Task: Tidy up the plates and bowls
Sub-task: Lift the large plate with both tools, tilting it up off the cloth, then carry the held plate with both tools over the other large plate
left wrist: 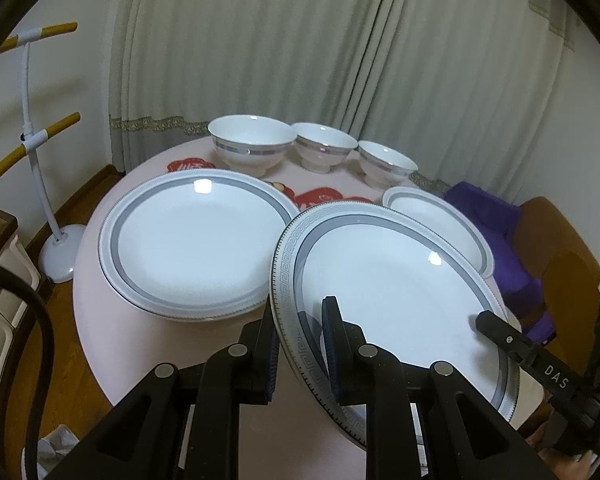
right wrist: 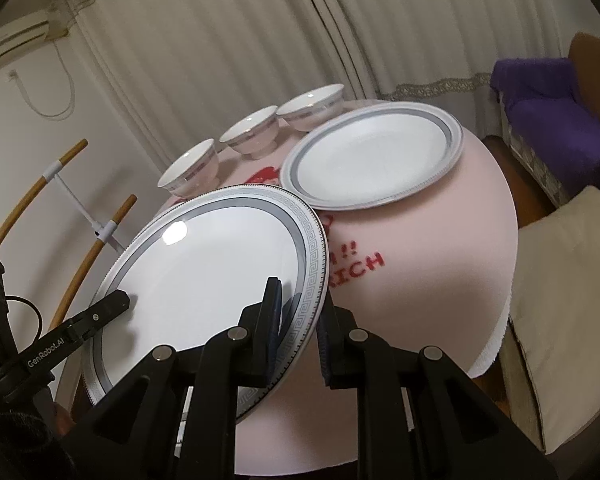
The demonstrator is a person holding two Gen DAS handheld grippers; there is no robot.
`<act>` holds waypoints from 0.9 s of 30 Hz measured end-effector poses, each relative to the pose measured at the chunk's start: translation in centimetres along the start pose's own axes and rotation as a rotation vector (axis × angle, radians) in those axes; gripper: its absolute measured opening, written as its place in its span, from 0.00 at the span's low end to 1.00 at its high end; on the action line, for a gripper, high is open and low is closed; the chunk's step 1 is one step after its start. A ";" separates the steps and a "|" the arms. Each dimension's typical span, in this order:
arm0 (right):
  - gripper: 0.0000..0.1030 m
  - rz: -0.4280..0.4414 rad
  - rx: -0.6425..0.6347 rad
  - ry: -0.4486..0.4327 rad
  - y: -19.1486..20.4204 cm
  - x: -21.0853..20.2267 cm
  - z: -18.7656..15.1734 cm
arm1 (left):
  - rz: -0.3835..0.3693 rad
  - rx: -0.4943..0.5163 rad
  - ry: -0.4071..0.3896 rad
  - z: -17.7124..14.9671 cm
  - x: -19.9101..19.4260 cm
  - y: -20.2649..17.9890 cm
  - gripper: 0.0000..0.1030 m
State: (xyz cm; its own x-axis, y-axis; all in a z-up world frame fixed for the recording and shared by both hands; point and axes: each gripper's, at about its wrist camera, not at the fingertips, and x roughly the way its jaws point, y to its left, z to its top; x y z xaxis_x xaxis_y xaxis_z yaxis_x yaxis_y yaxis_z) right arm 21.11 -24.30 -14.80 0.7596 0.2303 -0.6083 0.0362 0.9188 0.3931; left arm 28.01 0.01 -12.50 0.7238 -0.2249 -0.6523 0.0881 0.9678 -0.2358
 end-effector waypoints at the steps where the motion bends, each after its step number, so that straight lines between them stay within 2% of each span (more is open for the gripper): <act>1: 0.16 0.001 -0.004 -0.002 0.3 0.0 0.2 | 0.001 -0.002 -0.004 0.0 -0.2 0.1 0.15; 11: 0.16 0.020 -0.058 -0.012 3.3 1.1 1.7 | 0.024 -0.033 -0.033 0.6 -1.1 2.3 0.16; 27: 0.16 0.072 -0.137 0.024 8.8 6.8 3.3 | 0.102 -0.087 -0.057 2.3 -0.3 7.9 0.17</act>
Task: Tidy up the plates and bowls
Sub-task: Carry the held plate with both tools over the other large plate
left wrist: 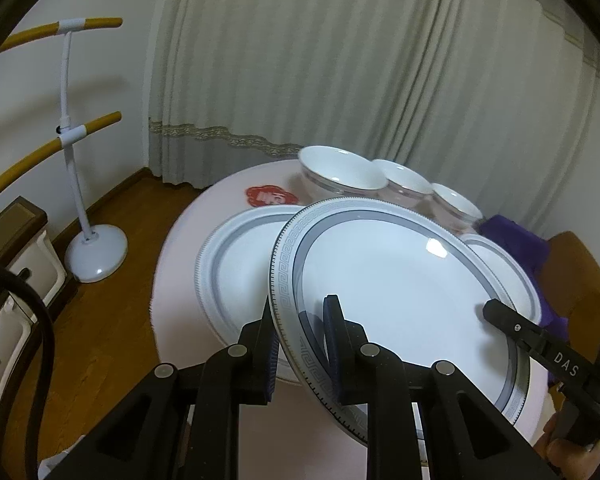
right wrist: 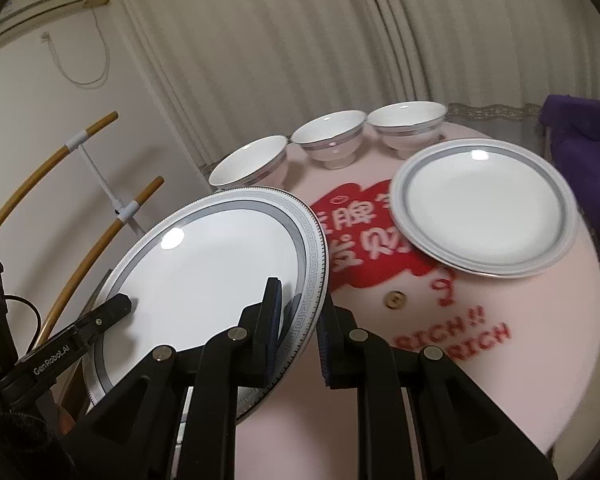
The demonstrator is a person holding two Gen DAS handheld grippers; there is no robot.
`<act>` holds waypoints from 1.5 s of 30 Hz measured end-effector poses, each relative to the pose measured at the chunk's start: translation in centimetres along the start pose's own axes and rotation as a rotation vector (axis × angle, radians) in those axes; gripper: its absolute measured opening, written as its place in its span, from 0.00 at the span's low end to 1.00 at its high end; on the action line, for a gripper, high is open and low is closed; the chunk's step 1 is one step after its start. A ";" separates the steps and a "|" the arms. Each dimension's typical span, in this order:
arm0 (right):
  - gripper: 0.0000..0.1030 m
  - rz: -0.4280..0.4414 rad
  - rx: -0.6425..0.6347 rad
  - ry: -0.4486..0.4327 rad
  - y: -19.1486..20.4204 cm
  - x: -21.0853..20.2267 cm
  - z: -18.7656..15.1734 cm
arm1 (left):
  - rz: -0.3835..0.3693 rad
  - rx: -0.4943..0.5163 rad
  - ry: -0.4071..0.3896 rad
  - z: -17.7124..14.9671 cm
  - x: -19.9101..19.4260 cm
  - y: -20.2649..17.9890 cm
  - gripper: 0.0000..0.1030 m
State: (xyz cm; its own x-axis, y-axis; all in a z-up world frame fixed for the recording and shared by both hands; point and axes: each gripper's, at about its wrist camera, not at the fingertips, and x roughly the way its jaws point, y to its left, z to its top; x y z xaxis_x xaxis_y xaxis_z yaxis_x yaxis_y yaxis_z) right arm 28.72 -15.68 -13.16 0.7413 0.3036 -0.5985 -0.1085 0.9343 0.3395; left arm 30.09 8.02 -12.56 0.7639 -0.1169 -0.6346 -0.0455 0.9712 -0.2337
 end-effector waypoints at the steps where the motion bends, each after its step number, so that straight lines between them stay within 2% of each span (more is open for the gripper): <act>1: 0.16 0.004 -0.005 0.004 0.4 0.5 0.1 | 0.005 -0.007 0.001 0.2 0.2 0.4 0.17; 22: 0.16 0.073 -0.072 0.097 5.8 8.3 0.4 | 0.114 -0.070 0.017 1.4 2.9 6.9 0.17; 45: 0.18 0.081 -0.066 0.135 6.1 10.9 0.1 | 0.126 -0.054 0.008 1.7 3.8 6.9 0.18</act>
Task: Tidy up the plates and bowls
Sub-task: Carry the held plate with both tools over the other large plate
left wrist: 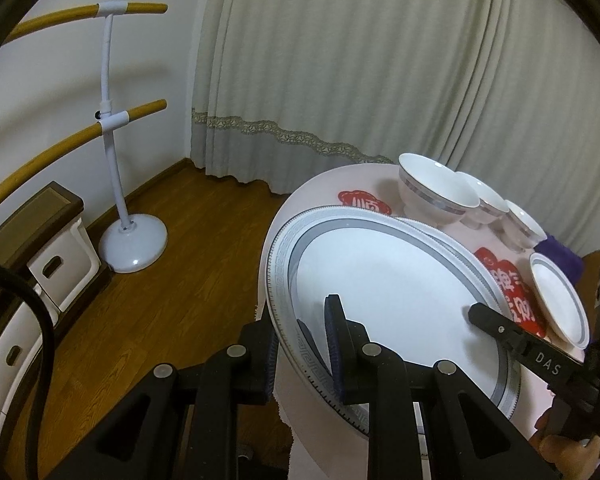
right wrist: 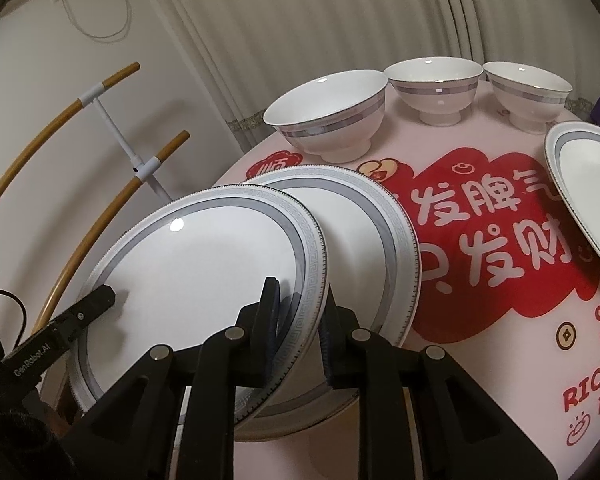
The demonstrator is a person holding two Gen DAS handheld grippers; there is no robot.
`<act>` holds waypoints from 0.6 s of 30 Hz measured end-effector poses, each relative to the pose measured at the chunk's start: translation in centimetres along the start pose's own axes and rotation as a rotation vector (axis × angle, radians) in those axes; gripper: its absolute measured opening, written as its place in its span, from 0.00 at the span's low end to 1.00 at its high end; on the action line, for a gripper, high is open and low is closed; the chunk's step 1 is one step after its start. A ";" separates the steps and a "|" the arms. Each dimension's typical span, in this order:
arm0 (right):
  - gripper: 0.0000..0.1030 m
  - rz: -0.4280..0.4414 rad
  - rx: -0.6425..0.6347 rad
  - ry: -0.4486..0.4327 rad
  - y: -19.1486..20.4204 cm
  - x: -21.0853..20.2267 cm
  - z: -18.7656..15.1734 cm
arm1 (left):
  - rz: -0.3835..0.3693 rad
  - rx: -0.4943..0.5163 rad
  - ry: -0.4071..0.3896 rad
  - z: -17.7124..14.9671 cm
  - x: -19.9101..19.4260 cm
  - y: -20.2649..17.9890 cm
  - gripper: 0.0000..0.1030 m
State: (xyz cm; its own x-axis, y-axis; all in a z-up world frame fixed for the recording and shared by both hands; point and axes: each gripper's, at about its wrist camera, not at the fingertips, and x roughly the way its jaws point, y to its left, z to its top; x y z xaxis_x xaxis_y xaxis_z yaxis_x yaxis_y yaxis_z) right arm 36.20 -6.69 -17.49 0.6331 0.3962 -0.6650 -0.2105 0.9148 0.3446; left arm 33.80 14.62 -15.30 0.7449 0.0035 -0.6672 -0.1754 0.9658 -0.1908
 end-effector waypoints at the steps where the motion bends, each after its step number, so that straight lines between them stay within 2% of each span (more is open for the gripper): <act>1: 0.18 -0.002 -0.003 0.000 0.0 0.0 0.0 | 0.000 0.001 0.001 0.0 -0.1 0.1 0.18; 18: 0.28 -0.065 -0.065 0.034 1.1 0.7 0.1 | -0.002 -0.011 0.012 0.1 -0.3 0.3 0.18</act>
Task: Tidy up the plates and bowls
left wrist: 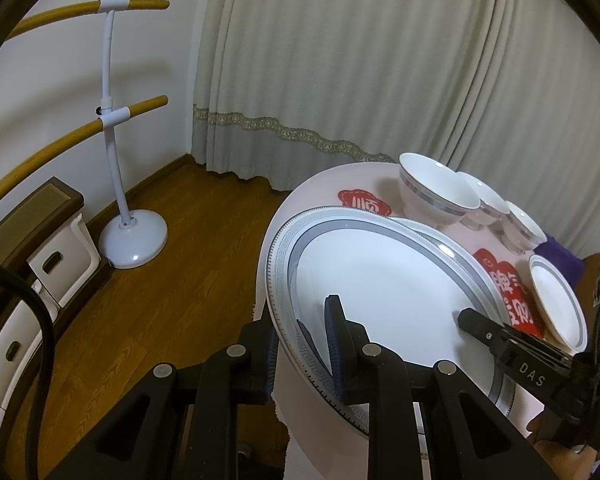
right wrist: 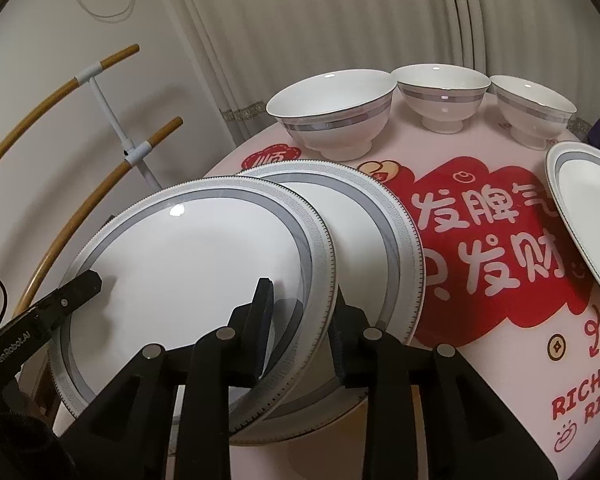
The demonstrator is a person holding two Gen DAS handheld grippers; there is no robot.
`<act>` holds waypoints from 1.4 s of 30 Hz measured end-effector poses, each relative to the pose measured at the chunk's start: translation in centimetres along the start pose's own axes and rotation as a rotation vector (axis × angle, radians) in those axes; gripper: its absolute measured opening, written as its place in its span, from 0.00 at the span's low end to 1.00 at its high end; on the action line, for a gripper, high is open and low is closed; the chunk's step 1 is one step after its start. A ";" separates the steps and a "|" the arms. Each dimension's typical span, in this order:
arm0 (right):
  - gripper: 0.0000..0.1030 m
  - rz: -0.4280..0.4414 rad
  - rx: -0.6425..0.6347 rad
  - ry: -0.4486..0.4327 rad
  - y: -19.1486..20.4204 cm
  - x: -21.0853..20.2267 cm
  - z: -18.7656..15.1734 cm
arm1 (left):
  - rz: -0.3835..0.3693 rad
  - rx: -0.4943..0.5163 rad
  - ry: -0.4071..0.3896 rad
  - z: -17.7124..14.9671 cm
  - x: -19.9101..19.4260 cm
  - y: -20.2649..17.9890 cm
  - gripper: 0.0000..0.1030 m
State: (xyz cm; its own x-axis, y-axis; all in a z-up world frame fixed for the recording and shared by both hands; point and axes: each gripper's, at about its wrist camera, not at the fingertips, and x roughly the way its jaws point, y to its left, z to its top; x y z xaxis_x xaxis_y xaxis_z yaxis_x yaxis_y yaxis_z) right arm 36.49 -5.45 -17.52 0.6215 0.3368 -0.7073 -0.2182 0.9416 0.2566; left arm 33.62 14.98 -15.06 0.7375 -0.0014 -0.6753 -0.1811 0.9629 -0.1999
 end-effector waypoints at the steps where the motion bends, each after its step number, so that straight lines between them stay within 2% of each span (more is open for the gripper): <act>1: 0.28 -0.001 0.001 0.005 0.0 0.0 0.0 | -0.003 0.000 0.000 0.1 0.0 0.0 0.18; 15: 0.35 -0.041 -0.019 0.108 0.4 0.8 1.1 | 0.008 0.010 0.024 0.6 -0.1 -0.4 0.17; 19: 0.40 -0.081 -0.059 0.152 1.0 1.4 1.5 | 0.004 0.008 0.029 0.8 -0.2 -0.7 0.17; 27: 0.44 -0.142 -0.111 0.168 1.8 1.7 1.6 | 0.005 0.014 0.028 0.9 -0.4 -0.7 0.17; 32: 0.51 -0.196 -0.163 0.170 2.7 1.7 1.7 | 0.007 0.019 0.037 0.9 -0.3 -0.8 0.17; 42: 0.55 -0.217 -0.159 0.148 2.8 0.6 1.5 | 0.026 0.053 0.068 1.4 0.9 -1.8 0.17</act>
State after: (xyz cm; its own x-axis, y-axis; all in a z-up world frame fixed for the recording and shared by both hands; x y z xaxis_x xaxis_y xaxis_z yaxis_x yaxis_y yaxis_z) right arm 37.41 -2.64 -16.26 0.5524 0.1135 -0.8258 -0.2142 0.9767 -0.0090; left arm 35.48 13.65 -14.28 0.6871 0.0069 -0.7265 -0.1633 0.9758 -0.1453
